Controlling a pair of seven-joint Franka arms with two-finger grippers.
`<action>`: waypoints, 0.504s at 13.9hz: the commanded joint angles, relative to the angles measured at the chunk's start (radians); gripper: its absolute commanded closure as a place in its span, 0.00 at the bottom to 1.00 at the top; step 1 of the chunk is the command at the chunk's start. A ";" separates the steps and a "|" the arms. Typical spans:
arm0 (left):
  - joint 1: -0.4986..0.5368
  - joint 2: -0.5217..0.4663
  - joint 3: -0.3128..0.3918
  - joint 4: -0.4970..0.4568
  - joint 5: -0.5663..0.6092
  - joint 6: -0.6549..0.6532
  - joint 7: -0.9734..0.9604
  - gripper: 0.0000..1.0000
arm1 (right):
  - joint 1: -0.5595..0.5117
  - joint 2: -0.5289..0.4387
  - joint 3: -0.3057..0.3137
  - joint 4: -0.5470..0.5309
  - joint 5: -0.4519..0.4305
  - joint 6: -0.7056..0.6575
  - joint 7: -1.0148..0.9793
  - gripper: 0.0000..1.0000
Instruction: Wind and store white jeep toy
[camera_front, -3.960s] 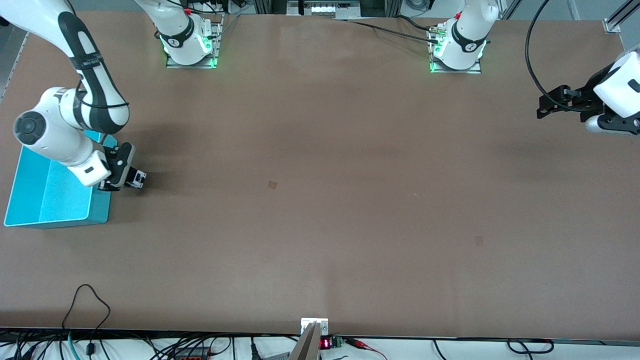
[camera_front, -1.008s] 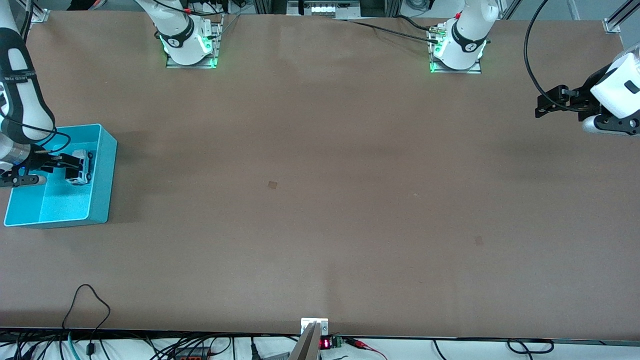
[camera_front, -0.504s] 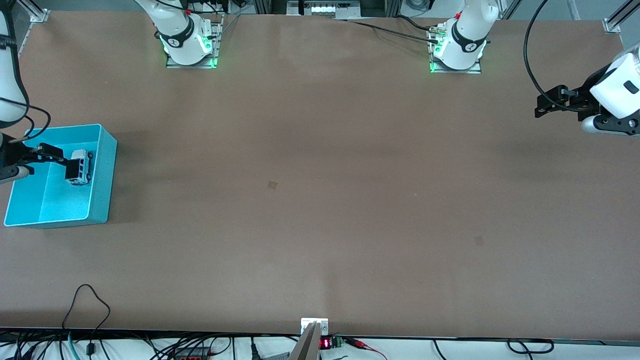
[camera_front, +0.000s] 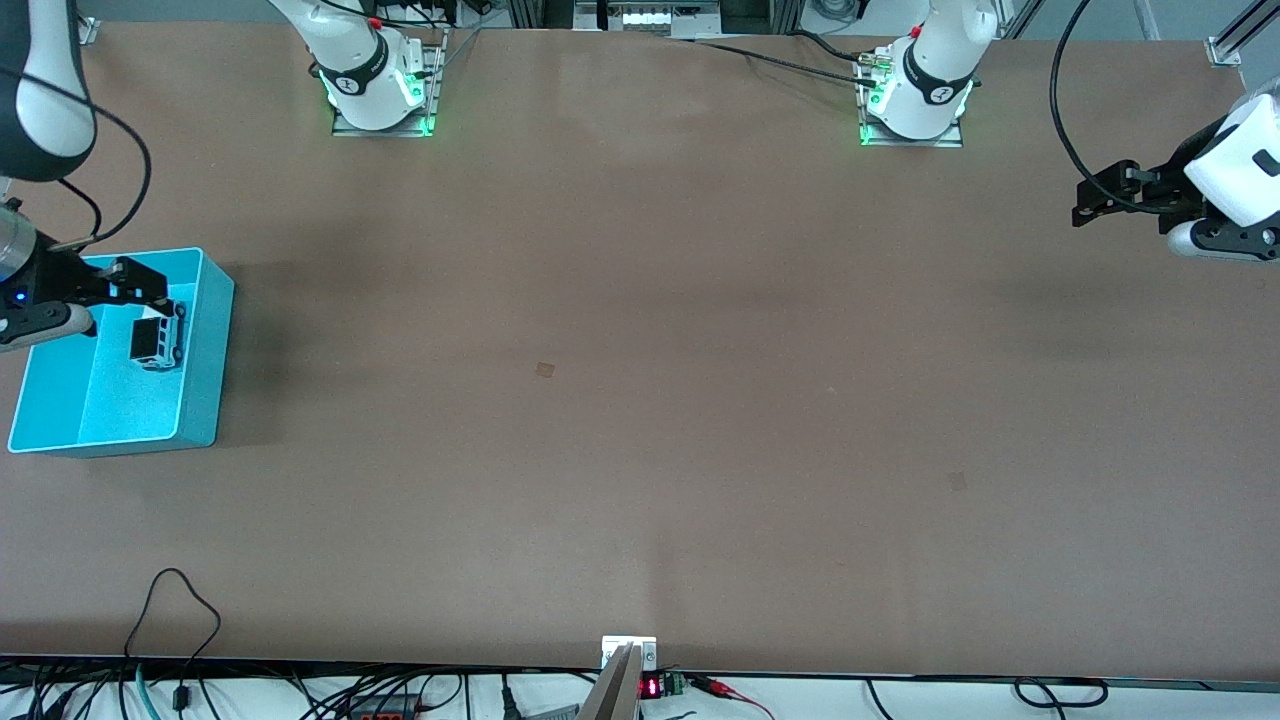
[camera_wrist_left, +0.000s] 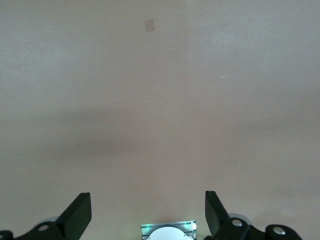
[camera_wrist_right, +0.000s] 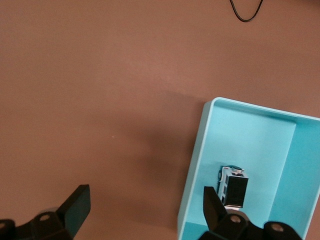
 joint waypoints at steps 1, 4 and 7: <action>0.007 -0.024 -0.002 -0.019 -0.012 -0.005 0.009 0.00 | 0.030 -0.033 -0.004 0.001 0.015 -0.021 0.028 0.00; 0.007 -0.022 -0.002 -0.019 -0.012 -0.005 0.011 0.00 | 0.097 -0.072 -0.010 0.001 0.056 -0.055 0.156 0.00; 0.007 -0.022 -0.002 -0.019 -0.012 -0.005 0.011 0.00 | 0.271 -0.105 -0.111 0.025 0.051 -0.109 0.354 0.00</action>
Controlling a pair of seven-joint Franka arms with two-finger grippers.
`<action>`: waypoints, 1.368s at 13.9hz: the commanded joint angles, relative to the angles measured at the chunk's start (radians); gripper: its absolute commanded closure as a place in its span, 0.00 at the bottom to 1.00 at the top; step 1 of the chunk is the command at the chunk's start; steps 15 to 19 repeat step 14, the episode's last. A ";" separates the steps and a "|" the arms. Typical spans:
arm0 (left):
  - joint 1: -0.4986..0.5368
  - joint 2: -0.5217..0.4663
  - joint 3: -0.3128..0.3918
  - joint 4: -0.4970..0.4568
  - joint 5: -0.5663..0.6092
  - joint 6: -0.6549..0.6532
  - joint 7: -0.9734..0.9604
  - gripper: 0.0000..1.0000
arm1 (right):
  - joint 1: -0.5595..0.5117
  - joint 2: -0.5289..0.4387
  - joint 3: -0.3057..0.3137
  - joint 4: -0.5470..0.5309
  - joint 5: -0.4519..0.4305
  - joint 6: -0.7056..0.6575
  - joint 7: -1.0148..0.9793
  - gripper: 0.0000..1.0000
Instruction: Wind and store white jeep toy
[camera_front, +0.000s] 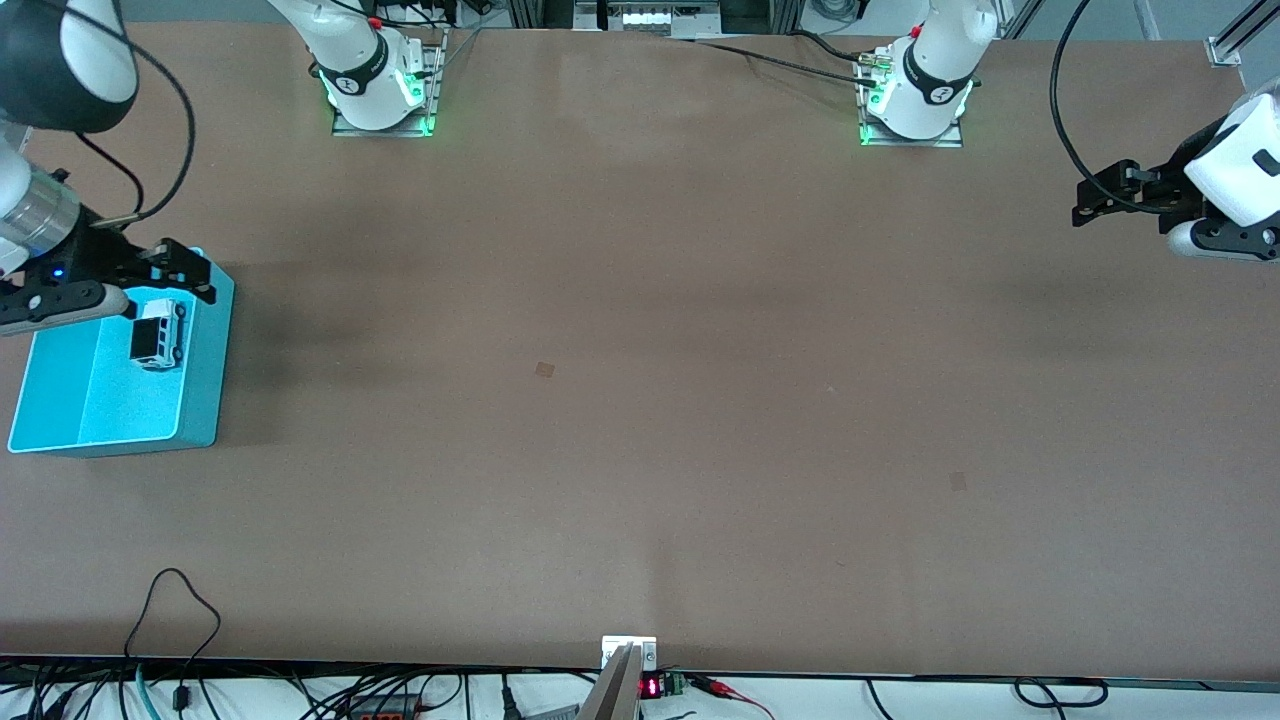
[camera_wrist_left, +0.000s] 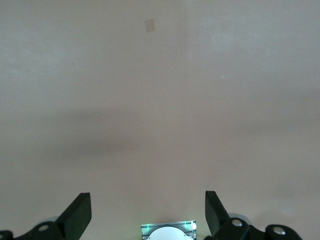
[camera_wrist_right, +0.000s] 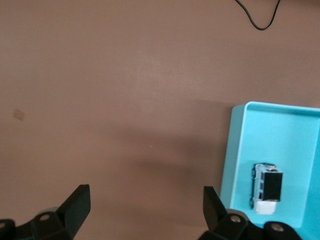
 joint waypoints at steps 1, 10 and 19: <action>0.007 -0.024 -0.002 -0.019 -0.012 -0.004 0.011 0.00 | 0.132 -0.036 -0.092 0.030 0.005 -0.071 0.137 0.00; 0.007 -0.022 -0.004 -0.018 -0.010 -0.001 0.012 0.00 | 0.154 -0.018 -0.096 0.213 -0.037 -0.212 0.219 0.00; 0.008 -0.024 -0.001 -0.018 -0.010 -0.004 0.014 0.00 | 0.147 -0.018 -0.096 0.215 -0.032 -0.235 0.214 0.00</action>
